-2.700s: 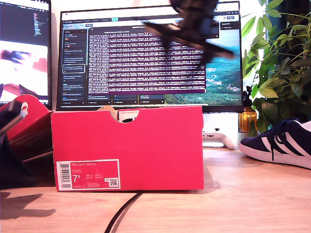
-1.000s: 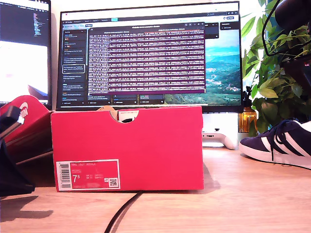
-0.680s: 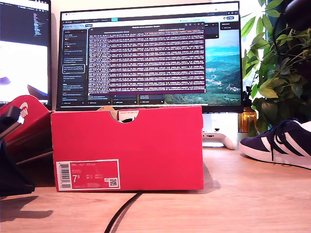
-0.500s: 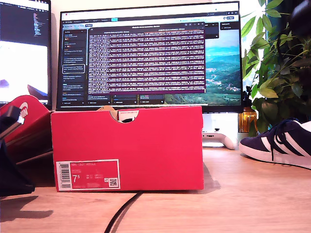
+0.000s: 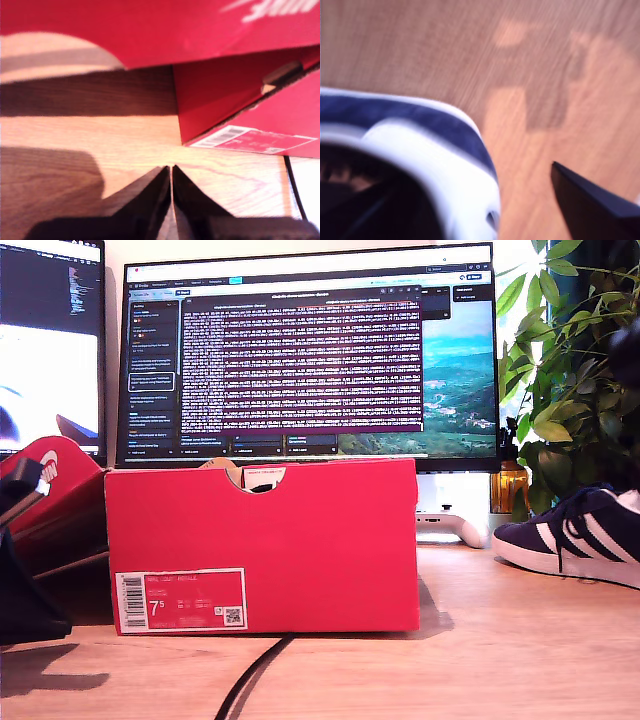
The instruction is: Pack the blue shoes by picking the first shoe and placing it inside the red shoebox, left side, then picking and rotating the second shoe and placing it in the shoebox
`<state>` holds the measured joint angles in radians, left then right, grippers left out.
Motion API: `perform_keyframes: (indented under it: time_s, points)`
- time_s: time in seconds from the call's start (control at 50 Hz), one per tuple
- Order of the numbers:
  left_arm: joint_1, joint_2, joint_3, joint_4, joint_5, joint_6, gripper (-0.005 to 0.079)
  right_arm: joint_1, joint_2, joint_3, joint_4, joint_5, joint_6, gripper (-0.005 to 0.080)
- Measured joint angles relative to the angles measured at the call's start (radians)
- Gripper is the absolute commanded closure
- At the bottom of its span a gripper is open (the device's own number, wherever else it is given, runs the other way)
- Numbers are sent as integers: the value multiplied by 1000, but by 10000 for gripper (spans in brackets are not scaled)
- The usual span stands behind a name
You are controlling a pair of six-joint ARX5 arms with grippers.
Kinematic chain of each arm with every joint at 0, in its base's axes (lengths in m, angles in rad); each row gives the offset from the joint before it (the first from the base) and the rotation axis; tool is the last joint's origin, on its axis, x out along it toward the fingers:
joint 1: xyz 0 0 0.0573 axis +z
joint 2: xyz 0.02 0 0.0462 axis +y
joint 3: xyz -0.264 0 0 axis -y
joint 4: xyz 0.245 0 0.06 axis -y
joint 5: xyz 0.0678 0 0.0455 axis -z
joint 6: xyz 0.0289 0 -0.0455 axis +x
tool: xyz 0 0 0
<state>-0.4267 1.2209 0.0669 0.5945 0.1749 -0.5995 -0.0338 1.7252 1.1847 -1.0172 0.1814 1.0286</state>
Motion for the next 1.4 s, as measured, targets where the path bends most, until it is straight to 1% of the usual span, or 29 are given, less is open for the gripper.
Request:
perform_keyframes:
  time_s: [0.02, 0.04, 0.06, 0.12, 0.26, 0.32, 0.38, 0.42, 0.44, 0.46, 0.5, 0.54, 0.56, 0.62, 0.64, 0.68, 0.7, 0.76, 0.8, 0.84, 0.86, 0.96, 1.06, 1.1, 1.12, 1.22, 1.3, 1.32, 1.4]
  points:
    - [0, 0, 0, 0, 0, 0, 763, -2, 0, 0, 0, -3, 0, 794]
    - [0, 0, 0, 0, 0, 0, 763, -4, 0, 0, 0, -5, 0, 742]
    - [0, 0, 0, -1, 0, 0, 763, -4, 0, 0, 1, -7, 5, 719]
    - [0, 0, 0, 0, 0, 0, 763, -4, 0, 0, 4, -9, 15, 770]
    - [0, 0, 0, 0, 0, 0, 763, -4, 0, 0, 18, -11, -9, 762]
    - [0, 0, 0, 0, 0, 0, 763, -4, 0, 1, 20, -12, -48, 762]
    - [0, 0, 0, 0, 0, 0, 763, -4, 0, 7, 28, -14, -138, 762]
    - [0, 0, 0, -1, 0, 0, 763, -4, 0, 13, 21, -14, -138, 762]
    - [0, 0, 0, 0, 0, 0, 763, -4, 0, 14, 17, -14, -239, 762]
    - [0, 0, 0, 0, 0, 0, 763, -4, 0, 17, 12, -14, -239, 762]
    - [0, 0, 0, 0, 0, 0, 763, -4, 1, 28, -5, -14, -336, 763]
    - [0, 0, 0, -1, 0, 0, 763, -4, 2, 42, -26, -14, -364, 763]
    - [0, 0, 0, 0, 0, 0, 763, -4, 2, 48, -37, -13, -444, 763]
    - [0, 0, 0, 0, 0, 0, 763, -4, 3, 71, -76, -11, -475, 763]
    - [0, 0, 0, 0, 0, 0, 763, -4, 3, 79, -89, -10, -586, 763]
    - [0, 0, 0, 0, 0, 0, 763, -4, 5, 97, -111, -11, -586, 763]
    - [0, 0, 0, 0, 0, 0, 763, -4, 5, 107, -121, -13, -686, 763]
    - [0, 0, 0, 0, 0, 0, 763, -4, 6, 143, -135, -13, -704, 763]
    - [0, 0, 0, 0, 0, 0, 763, -4, 6, 169, -141, -10, -823, 763]
    - [0, 0, 0, 0, 0, 0, 763, -5, 6, 200, -148, -10, -823, 763]
    - [0, 0, 0, 0, 0, 0, 763, -6, 6, 216, -152, -10, -903, 763]
    - [0, 0, 0, 0, 0, 0, 763, -10, 6, 294, -166, -8, -1001, 763]
    - [0, 0, 0, 0, 0, 0, 763, -9, 6, 361, -184, -6, -1179, 763]
    - [0, 0, 0, 0, 0, 0, 763, -2, 6, 386, -193, -6, -1179, 763]
    - [0, 0, 0, 0, 0, 0, 763, 3, 6, 398, -196, -6, -1275, 763]
    - [0, 0, 0, 0, 0, 0, 763, 45, 6, 455, -195, -8, -1378, 763]
    - [0, 0, 0, 0, 0, 0, 763, 91, 6, 493, -153, -28, -1431, 763]
    - [0, 0, 0, 0, 0, 0, 763, 101, 6, 502, -140, -38, -1485, 763]
    - [0, 0, 0, 0, 0, 0, 763, 148, 6, 541, -89, -79, -1560, 763]
